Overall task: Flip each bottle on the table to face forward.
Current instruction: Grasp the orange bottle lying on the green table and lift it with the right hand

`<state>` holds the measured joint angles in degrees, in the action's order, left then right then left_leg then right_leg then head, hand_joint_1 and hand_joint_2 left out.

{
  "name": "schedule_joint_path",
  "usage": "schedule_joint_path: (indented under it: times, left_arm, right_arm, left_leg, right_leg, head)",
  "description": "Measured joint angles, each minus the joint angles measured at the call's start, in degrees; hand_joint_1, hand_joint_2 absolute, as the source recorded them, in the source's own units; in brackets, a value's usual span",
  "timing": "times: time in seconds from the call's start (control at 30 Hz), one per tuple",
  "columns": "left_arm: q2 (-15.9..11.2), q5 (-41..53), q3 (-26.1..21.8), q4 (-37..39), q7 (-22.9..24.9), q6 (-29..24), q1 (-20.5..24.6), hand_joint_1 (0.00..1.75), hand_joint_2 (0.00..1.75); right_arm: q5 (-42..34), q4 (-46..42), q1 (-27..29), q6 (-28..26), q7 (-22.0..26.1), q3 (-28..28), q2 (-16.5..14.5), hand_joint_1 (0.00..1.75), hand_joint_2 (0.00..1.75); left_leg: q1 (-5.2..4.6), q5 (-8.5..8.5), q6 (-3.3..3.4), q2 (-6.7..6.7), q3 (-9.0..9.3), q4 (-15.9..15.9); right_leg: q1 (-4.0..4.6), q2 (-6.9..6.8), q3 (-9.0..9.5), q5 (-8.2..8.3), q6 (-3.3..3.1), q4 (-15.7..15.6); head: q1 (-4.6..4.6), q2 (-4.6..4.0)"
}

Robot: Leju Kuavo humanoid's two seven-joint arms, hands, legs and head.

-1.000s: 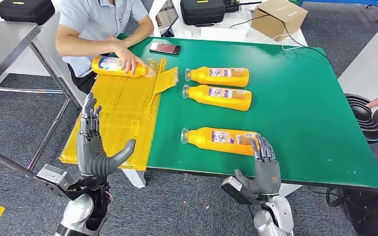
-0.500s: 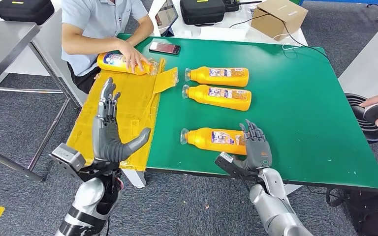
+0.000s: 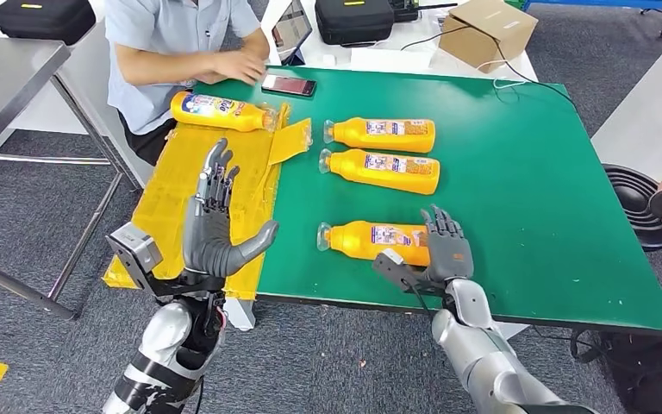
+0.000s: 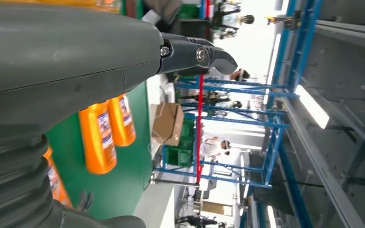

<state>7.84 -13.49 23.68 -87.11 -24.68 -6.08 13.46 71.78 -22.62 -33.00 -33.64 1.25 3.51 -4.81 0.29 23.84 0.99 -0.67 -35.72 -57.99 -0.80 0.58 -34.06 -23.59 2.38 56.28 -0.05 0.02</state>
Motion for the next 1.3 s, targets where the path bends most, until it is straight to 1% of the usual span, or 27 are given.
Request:
schedule_joint_path:
  times: [0.03,0.07,0.1,0.13,0.17,0.2,0.27,0.3,0.4,0.47,0.53,0.6,0.63,0.73,0.77,0.8,0.9,1.0,1.03,1.1,1.13,1.2,1.3]
  left_arm:
    - [0.08,-0.31,-0.01,0.16,0.25,0.05,0.0,0.0,1.75]
    - [0.15,-0.82,-0.04,0.28,0.65,0.22,0.01,0.0,1.75]
    - [0.2,-1.61,-0.08,0.4,1.3,0.51,0.01,0.0,1.75]
    - [0.27,-2.55,-0.16,0.55,2.12,0.92,0.02,0.0,1.75]
    - [0.4,-3.51,-0.25,0.76,3.0,1.4,0.12,0.0,1.75]
    - [0.57,-4.25,-0.31,1.04,3.77,1.86,0.33,0.0,1.75]
    - [1.02,-5.05,-0.37,1.63,4.7,2.59,0.91,0.0,1.75]
    - [1.19,-5.23,-0.38,1.93,4.99,2.85,1.19,0.0,1.75]
    - [1.4,-5.08,-0.44,3.41,5.99,3.38,1.94,0.0,1.75]
    - [1.46,-3.64,-0.39,4.77,6.11,3.04,2.41,0.0,1.75]
    - [1.46,-1.94,-0.34,5.82,5.59,2.21,2.71,0.0,1.75]
    - [1.45,-0.32,-0.34,6.42,4.65,0.87,2.81,0.0,1.75]
    - [1.42,1.16,-0.33,6.65,3.67,-0.72,2.83,0.0,1.75]
    - [1.32,6.09,-0.34,7.36,0.54,-7.81,2.8,0.0,1.75]
    - [1.29,6.59,-0.37,7.8,0.34,-9.32,2.71,0.0,1.75]
    - [1.28,6.54,-0.4,8.29,0.49,-10.06,2.54,0.0,1.75]
    - [1.26,5.95,-0.42,9.64,0.74,-10.49,1.89,0.0,1.75]
    - [1.31,5.08,-0.4,10.7,0.74,-10.8,1.61,0.0,1.75]
    - [1.34,4.77,-0.42,11.07,0.69,-11.06,1.46,0.0,1.75]
    - [1.56,4.13,-0.37,12.12,0.58,-11.79,1.0,0.0,1.75]
    - [1.73,3.87,-0.26,12.77,0.71,-12.02,0.75,0.0,1.75]
    - [2.03,3.43,0.24,14.07,1.34,-11.89,0.23,0.0,1.75]
    - [2.2,3.07,1.07,15.45,1.87,-11.42,-0.29,0.0,1.75]
  right_arm:
    - [0.17,0.2,-0.27,0.53,-0.8,0.09,0.07,0.0,1.75]
    - [0.39,0.4,-0.49,1.32,-1.68,0.2,0.12,0.16,1.75]
    - [0.66,0.61,-0.78,2.93,-3.07,0.36,0.16,0.59,1.75]
    - [0.94,0.82,-1.2,5.71,-5.04,0.54,0.2,1.03,1.75]
    - [1.19,1.03,-1.86,9.66,-7.42,0.72,0.22,1.46,1.75]
    - [1.35,1.21,-2.67,14.04,-9.76,0.89,0.29,1.74,1.75]
    - [1.53,1.43,-4.11,21.14,-13.14,1.16,0.61,1.75,1.75]
    - [1.56,1.49,-4.62,23.17,-13.93,1.26,0.85,1.75,1.75]
    - [1.36,1.64,-5.54,26.29,-14.55,1.45,1.44,1.75,1.75]
    - [0.27,1.68,-5.6,26.12,-12.96,1.44,1.59,1.75,1.75]
    - [-1.75,1.67,-5.39,24.71,-9.42,1.19,1.67,1.75,1.75]
    - [-5.79,1.61,-4.95,23.14,-3.84,0.4,1.78,1.75,1.75]
    - [-10.03,1.54,-4.66,22.74,0.93,-0.72,1.74,1.75,1.75]
    - [-24.75,0.97,-2.38,20.86,17.6,-6.2,0.75,1.75,1.75]
    - [-27.49,0.65,-1.33,19.77,21.23,-7.68,0.23,1.75,1.75]
    - [-29.11,0.31,-0.45,18.9,23.58,-8.79,-0.31,1.75,1.75]
    - [-31.99,-0.55,0.97,18.2,26.76,-11.06,-1.64,1.75,1.75]
    - [-35.91,-1.69,2.08,18.15,29.63,-12.1,-2.41,1.75,1.75]
    - [-37.94,-2.38,2.64,18.13,30.97,-12.24,-2.73,1.75,1.75]
    - [-44.63,-5.43,4.45,19.21,33.07,-12.09,-3.92,1.75,1.75]
    - [-48.85,-7.7,5.57,20.36,33.23,-11.76,-4.69,1.75,1.75]
    - [-56.41,-12.76,7.97,22.78,32.02,-10.67,-6.18,1.75,1.75]
    - [-61.19,-18.22,10.42,23.84,30.24,-8.9,-7.41,1.75,1.75]
  left_leg:
    - [0.0,0.0,0.0,-0.01,0.03,0.0]
    - [0.0,0.0,0.0,-0.01,0.05,0.0]
    - [0.0,0.01,0.0,0.03,0.1,0.0]
    - [0.0,0.03,0.0,0.09,0.18,0.0]
    - [-0.01,0.07,-0.02,0.17,0.29,0.0]
    - [0.0,0.1,-0.03,0.23,0.44,0.0]
    - [0.01,0.2,0.0,0.17,0.75,0.02]
    - [0.01,0.23,0.03,0.1,0.87,0.02]
    - [0.0,0.24,0.09,0.04,1.02,0.03]
    - [-0.01,0.2,0.11,0.08,1.07,0.03]
    - [-0.01,0.15,0.15,0.1,1.09,0.02]
    - [-0.01,0.14,0.16,0.11,1.08,0.01]
    - [-0.01,0.15,0.16,0.12,1.07,0.01]
    - [-0.01,0.18,0.14,0.15,0.98,0.01]
    - [-0.01,0.18,0.13,0.14,0.91,0.01]
    - [-0.01,0.17,0.13,0.13,0.83,0.01]
    - [0.03,0.16,0.12,0.14,0.64,0.01]
    - [0.06,0.15,0.11,0.11,0.53,0.01]
    - [0.06,0.15,0.11,0.11,0.47,0.02]
    - [0.05,0.15,0.11,0.11,0.37,0.01]
    - [0.05,0.15,0.11,0.1,0.33,0.01]
    - [0.03,0.15,0.11,0.08,0.23,0.01]
    - [0.01,0.15,0.11,0.08,0.07,0.01]
  right_leg:
    - [0.0,0.0,0.04,0.0,0.0,0.0]
    - [0.0,0.0,0.07,0.0,0.0,0.0]
    - [0.0,0.01,0.1,0.0,0.0,-0.01]
    - [0.0,0.03,0.14,0.0,0.0,-0.01]
    - [0.0,0.06,0.18,0.01,-0.01,-0.03]
    - [0.0,0.09,0.12,-0.01,-0.03,-0.07]
    - [0.01,0.1,0.12,-0.13,-0.09,-0.14]
    - [0.02,0.08,0.15,-0.21,-0.13,-0.16]
    - [0.01,0.05,0.36,-0.16,-0.13,-0.16]
    - [0.01,0.06,0.63,-0.05,-0.04,-0.16]
    - [0.01,0.06,0.95,0.01,0.03,-0.15]
    - [0.01,0.06,1.08,0.04,0.07,-0.15]
    - [0.01,0.07,1.08,0.04,0.07,-0.15]
    - [0.02,0.1,1.02,0.03,0.08,-0.14]
    - [0.03,0.1,0.95,0.03,0.08,-0.13]
    - [0.04,0.09,0.86,0.02,0.08,-0.12]
    - [0.09,0.09,0.65,0.01,0.06,-0.1]
    - [0.09,0.09,0.57,0.01,0.06,-0.08]
    - [0.08,0.09,0.52,0.01,0.06,-0.07]
    - [0.06,0.09,0.42,0.01,0.06,-0.07]
    - [0.05,0.08,0.37,0.01,0.07,-0.07]
    - [0.03,0.08,0.27,0.0,0.07,-0.07]
    - [0.02,0.08,0.12,0.0,0.07,-0.07]
  head:
    - [0.01,0.0]
    - [0.01,0.0]
    - [0.01,0.0]
    - [0.01,0.01]
    - [-0.01,0.01]
    - [-0.02,0.01]
    - [0.01,0.01]
    - [0.03,0.01]
    - [0.01,0.01]
    - [0.02,0.01]
    - [0.02,0.01]
    - [0.03,0.01]
    - [0.03,0.01]
    - [0.0,0.01]
    - [-0.01,0.01]
    - [-0.01,0.01]
    - [-0.01,0.01]
    - [0.01,0.01]
    - [0.01,0.01]
    - [0.01,0.01]
    - [0.0,0.01]
    - [-0.01,0.01]
    - [-0.01,0.01]
